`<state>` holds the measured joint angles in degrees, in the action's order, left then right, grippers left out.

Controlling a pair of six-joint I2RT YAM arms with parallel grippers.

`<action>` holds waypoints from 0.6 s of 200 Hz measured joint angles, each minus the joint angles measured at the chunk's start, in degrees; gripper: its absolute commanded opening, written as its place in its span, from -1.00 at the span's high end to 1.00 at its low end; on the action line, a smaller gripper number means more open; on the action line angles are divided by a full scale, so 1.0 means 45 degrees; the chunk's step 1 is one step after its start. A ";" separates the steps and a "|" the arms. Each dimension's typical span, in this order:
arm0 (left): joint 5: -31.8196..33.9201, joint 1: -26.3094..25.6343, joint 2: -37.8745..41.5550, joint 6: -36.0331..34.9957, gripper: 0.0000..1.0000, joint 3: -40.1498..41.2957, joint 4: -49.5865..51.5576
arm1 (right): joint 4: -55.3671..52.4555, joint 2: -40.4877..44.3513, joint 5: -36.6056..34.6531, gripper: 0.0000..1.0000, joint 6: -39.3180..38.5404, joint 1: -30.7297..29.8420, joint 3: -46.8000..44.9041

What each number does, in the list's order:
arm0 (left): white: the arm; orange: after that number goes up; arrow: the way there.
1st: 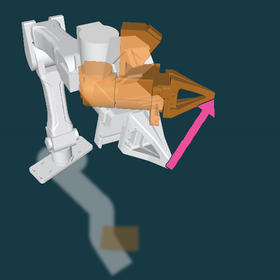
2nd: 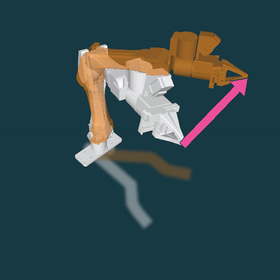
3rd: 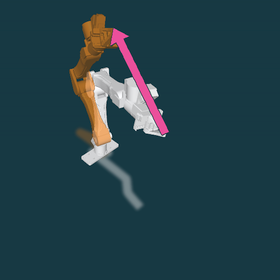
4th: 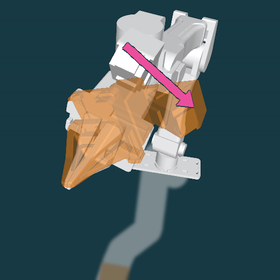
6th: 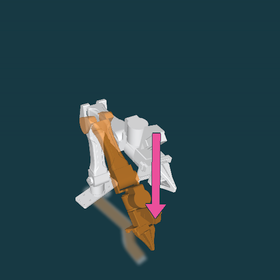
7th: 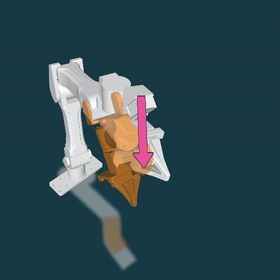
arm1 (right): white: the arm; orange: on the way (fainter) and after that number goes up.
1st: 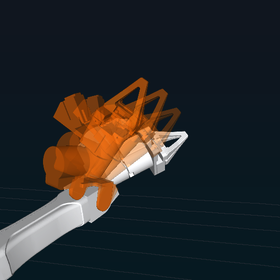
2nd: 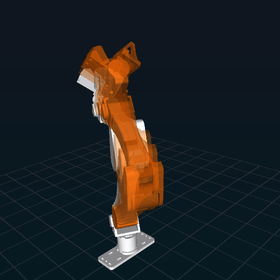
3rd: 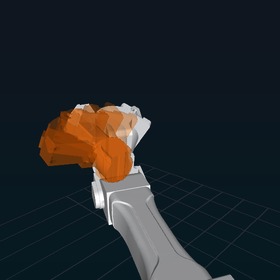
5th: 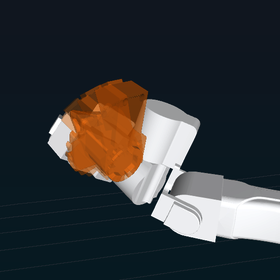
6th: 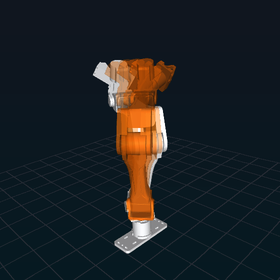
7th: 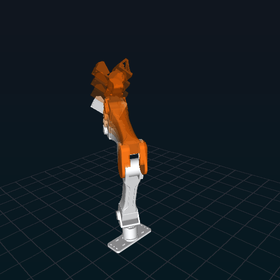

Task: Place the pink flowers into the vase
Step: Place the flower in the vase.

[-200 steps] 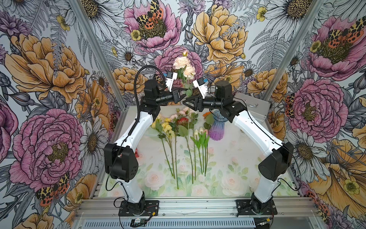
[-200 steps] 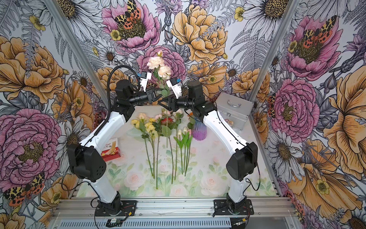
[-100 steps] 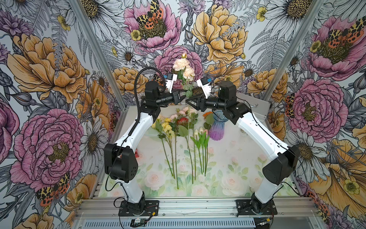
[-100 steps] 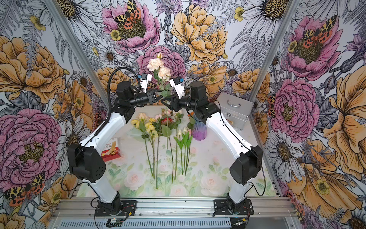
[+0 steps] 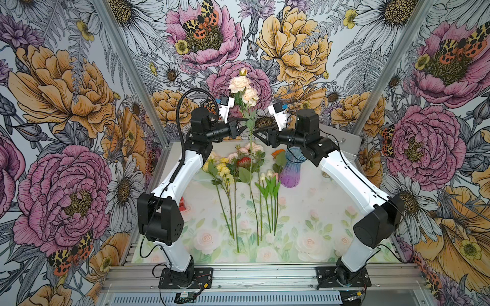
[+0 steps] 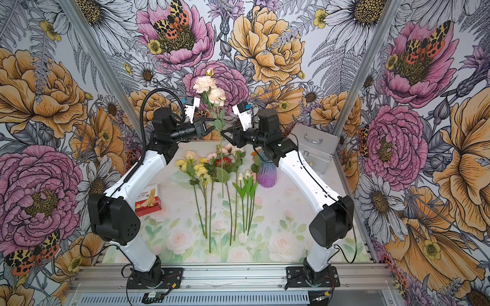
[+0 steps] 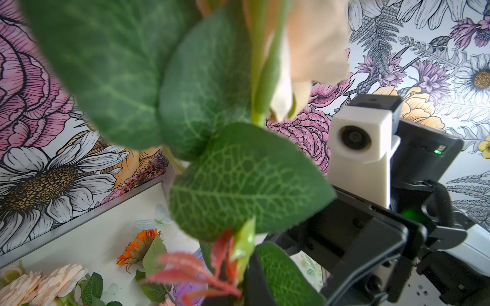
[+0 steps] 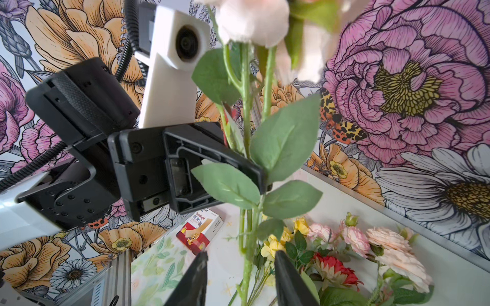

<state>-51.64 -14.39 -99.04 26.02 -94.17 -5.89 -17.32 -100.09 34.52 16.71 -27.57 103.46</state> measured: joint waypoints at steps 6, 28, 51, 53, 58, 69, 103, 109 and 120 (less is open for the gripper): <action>0.0005 0.0000 0.0000 -0.0005 1.00 0.0000 0.0000 | -0.0010 -0.0121 0.0044 0.14 0.0000 0.0000 0.0010; 0.0034 -0.0005 0.0000 -0.0005 1.00 0.0005 0.0005 | -0.0019 -0.0461 0.0185 0.15 0.0000 -0.0058 0.0102; 0.0044 -0.0024 0.0000 -0.0005 1.00 0.0005 0.0005 | -0.0015 -0.0607 0.0287 0.15 0.0000 -0.0097 0.0146; 0.0044 -0.0024 0.0000 -0.0005 1.00 0.0000 0.0005 | -0.0015 -0.0607 0.0287 0.15 0.0005 -0.0112 0.0151; 0.0044 -0.0024 0.0000 0.0000 1.00 0.0005 0.0005 | -0.0019 -0.0627 0.0291 0.15 0.0000 -0.0126 0.0170; 0.0044 -0.0024 0.0000 0.0000 1.00 0.0005 0.0005 | -0.0024 -0.0661 0.0291 0.14 0.0000 -0.0170 0.0228; 0.0039 -0.0063 0.0000 0.0000 1.00 0.0000 0.0005 | -0.0005 -0.0899 0.0340 0.21 -0.0005 -0.0253 0.0690; 0.0039 -0.0083 0.0000 0.0000 1.00 0.0000 0.0005 | 0.0000 -0.0947 0.0340 0.22 -0.0010 -0.0253 0.0763; 0.0044 -0.0102 0.0000 -0.0005 1.00 0.0005 0.0010 | -0.0005 -0.1039 0.0340 0.23 0.0005 -0.0253 0.0894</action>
<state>-51.44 -14.85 -99.04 26.00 -94.15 -5.85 -17.34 -104.77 36.05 16.73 -28.71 107.48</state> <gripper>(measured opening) 0.061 0.390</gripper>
